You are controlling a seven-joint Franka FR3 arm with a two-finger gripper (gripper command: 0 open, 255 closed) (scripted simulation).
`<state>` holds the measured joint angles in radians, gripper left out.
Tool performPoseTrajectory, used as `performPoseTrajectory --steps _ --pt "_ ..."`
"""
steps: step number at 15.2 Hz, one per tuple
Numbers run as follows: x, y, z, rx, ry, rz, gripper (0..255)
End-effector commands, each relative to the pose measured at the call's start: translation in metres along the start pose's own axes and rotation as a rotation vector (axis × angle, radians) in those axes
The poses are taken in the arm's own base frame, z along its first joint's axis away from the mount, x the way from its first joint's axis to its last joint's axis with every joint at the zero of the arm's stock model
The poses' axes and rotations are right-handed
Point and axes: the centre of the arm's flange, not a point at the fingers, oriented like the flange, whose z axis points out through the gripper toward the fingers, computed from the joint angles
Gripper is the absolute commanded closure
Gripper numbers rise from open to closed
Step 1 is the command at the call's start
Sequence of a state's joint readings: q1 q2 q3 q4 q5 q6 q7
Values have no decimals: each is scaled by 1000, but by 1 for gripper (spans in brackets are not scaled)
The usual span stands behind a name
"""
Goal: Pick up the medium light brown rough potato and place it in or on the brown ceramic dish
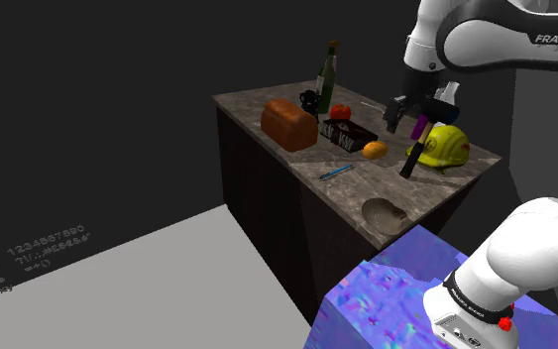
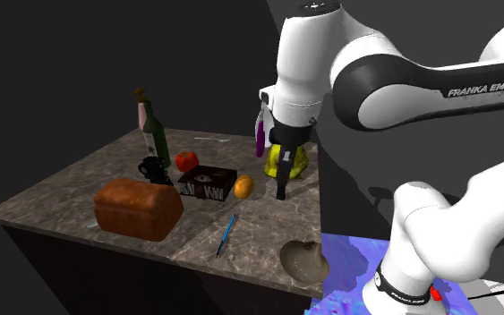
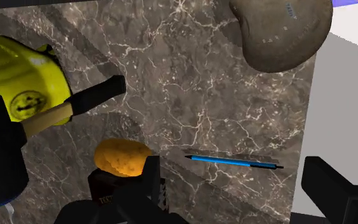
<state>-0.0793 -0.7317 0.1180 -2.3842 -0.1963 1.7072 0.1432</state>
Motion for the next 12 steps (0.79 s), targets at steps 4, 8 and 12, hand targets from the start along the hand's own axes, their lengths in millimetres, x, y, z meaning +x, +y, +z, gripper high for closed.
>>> performPoseTrajectory --steps 4,8,12 --pt "37 -31 57 -139 -1 157 0" --pt "70 -45 104 -250 -4 279 0" --pt "103 -49 153 -361 -7 401 0"
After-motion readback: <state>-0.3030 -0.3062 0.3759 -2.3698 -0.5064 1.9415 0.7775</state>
